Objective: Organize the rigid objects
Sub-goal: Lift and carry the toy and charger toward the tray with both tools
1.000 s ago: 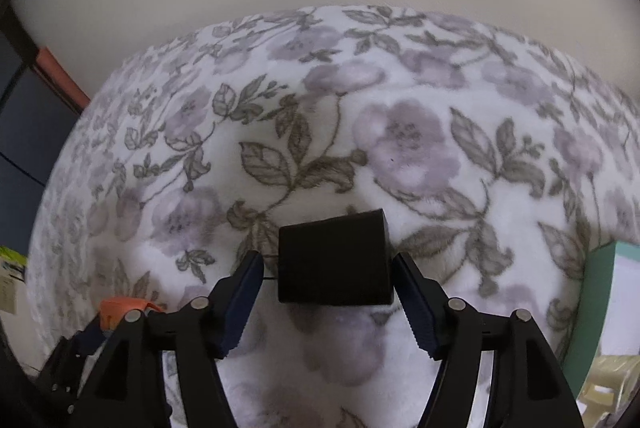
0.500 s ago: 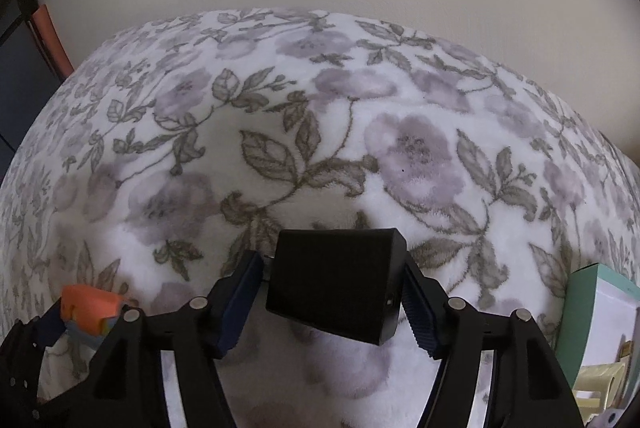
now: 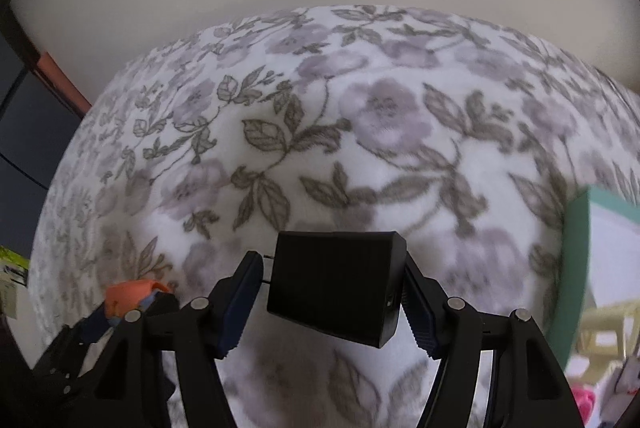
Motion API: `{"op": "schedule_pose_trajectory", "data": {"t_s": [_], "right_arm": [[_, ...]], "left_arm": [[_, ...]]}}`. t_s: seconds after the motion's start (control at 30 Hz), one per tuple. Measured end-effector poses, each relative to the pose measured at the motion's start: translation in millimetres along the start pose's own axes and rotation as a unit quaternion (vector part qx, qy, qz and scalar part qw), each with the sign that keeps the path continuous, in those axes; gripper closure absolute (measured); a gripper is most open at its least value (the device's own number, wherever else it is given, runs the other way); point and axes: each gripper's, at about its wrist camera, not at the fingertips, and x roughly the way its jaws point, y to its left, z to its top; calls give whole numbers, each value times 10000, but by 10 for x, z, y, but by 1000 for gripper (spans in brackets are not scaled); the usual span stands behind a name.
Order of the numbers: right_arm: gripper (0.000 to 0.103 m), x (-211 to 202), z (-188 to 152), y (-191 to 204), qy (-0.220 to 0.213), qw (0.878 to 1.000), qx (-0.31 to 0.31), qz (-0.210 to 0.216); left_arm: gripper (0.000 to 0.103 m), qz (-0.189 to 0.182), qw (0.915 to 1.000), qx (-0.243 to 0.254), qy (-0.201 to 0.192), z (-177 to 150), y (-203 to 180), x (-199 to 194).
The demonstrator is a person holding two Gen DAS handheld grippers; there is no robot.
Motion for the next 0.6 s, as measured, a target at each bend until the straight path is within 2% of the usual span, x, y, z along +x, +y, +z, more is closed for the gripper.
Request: {"op": "schedule_pose_trajectory", "data": {"t_s": [0.27, 0.6], "right_arm": [[34, -612, -246, -276, -215, 9990, 353, 165], [34, -1652, -677, -1006, -796, 9906, 1111, -39]], "left_arm": [[31, -217, 9997, 105, -69, -159, -280, -437], [31, -691, 9938, 731, -468, -390, -1007, -1350]]}}
